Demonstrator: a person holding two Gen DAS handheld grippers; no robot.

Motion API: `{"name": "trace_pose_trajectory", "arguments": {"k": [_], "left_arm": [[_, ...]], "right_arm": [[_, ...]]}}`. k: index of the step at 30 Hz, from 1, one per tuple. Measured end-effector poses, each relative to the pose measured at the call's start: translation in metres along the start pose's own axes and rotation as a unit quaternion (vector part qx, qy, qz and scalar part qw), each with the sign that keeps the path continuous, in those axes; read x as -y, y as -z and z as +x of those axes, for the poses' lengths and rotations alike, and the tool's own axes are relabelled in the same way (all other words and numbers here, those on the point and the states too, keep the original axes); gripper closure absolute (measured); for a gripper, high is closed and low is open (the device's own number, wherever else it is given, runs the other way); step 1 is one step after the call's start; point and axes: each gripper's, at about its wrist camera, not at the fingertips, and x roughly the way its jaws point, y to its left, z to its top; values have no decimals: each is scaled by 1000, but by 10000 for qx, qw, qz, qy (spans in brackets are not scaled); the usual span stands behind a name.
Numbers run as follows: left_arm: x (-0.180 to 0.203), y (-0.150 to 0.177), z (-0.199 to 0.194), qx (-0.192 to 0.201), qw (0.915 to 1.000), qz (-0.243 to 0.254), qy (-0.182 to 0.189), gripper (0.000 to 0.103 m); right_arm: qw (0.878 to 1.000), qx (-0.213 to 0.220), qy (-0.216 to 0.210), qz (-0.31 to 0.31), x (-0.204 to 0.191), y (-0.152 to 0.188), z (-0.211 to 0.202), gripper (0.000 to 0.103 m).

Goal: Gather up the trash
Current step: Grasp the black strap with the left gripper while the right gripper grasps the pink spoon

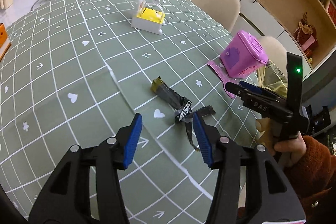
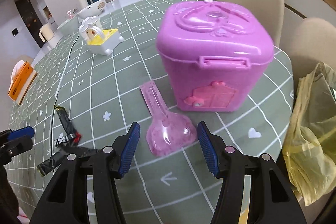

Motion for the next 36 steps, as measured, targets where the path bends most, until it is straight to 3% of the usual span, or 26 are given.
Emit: {"name": "trace_pose_trajectory", "arguments": {"k": [5, 6, 9, 17, 26, 30, 34, 36], "left_arm": [[-4, 6, -4, -16, 10000, -65, 33, 55], [-4, 7, -4, -22, 10000, -75, 40, 55], [-5, 10, -3, -55, 9999, -66, 83, 55], [7, 12, 5, -108, 9993, 1, 371, 55], [31, 1, 41, -240, 9986, 439, -164, 56], [36, 0, 55, -368, 9972, 567, -324, 65], [40, 2, 58, -401, 9969, 652, -184, 86], [44, 4, 55, -372, 9968, 707, -76, 88]], "right_arm": [[9985, 10, 282, -460, -11, 6, 1, 49], [9986, 2, 276, -460, -11, 7, 0, 55], [9995, -101, 89, -303, -9, 9, -7, 55], [9999, 140, 41, -50, -11, 25, -67, 56], [9995, 262, 147, -93, -15, 49, -105, 56], [9993, 315, 202, -60, -14, 57, -116, 56], [9989, 371, 277, -89, -15, 62, -125, 56], [9986, 420, 314, -110, -16, 63, -130, 56]]}}
